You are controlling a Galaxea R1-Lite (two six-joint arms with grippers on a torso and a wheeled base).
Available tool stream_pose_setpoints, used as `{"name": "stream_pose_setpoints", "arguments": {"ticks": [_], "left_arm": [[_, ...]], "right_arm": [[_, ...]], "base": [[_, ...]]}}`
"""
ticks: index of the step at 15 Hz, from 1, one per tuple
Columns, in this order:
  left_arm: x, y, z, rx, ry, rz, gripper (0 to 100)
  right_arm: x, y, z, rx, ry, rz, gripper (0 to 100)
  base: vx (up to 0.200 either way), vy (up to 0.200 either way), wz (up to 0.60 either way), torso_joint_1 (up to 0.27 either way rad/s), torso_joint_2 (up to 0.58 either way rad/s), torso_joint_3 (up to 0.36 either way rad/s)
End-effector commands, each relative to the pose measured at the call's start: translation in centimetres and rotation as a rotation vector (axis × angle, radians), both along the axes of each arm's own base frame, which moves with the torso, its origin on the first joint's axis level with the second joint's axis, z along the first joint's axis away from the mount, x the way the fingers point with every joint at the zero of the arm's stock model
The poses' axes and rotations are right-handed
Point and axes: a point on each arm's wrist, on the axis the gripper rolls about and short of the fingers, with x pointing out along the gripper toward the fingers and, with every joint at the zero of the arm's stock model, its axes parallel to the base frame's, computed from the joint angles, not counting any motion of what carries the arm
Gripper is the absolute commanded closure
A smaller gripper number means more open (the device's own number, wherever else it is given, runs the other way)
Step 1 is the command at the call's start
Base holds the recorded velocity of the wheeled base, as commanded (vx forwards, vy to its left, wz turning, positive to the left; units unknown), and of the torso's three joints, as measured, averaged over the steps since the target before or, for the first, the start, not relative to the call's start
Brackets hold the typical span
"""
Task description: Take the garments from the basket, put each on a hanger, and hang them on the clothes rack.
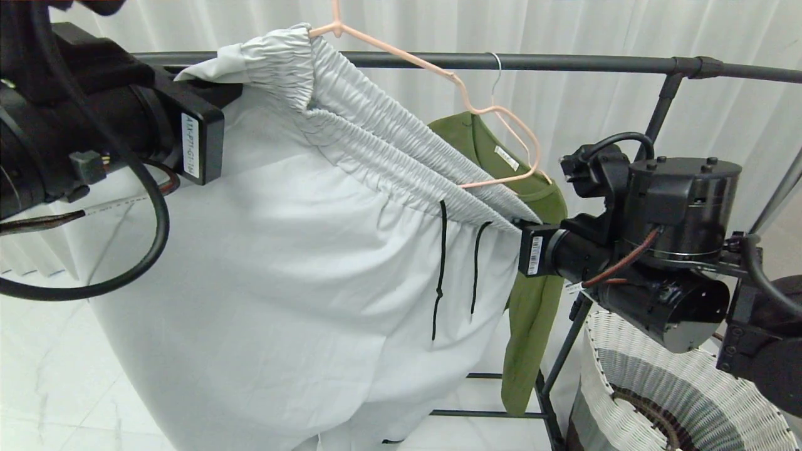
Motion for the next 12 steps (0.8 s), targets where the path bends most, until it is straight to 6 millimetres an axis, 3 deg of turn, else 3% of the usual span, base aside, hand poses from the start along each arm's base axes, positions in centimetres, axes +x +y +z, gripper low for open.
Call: {"name": "stream_pose_setpoints", "arguments": {"ticks": [1,9,12], "left_arm": [[-0.2,0.6,-1.5,0.042,-0.022,0.002,100],[-0.9,2.7,-5.1,0.189,-0.014,-0.067,100],[-0.4,2.5,-7.1,0.222,0.055,-0.072,100]], "right_arm": [[0.6,-1.1,0.5,0.003,-0.012,-0.031,100],[0.6,-2.1,1.2,0.011,-0.021,0.015,100],[-2.1,-2.0,2.7,-0.04,-0.041,0.22,100]], "base": [[0.0,0.0,0.0,0.0,0.0,0.0],[0.0,0.0,0.0,0.0,0.0,0.0],[0.0,0.0,0.0,0.0,0.0,0.0]]}}
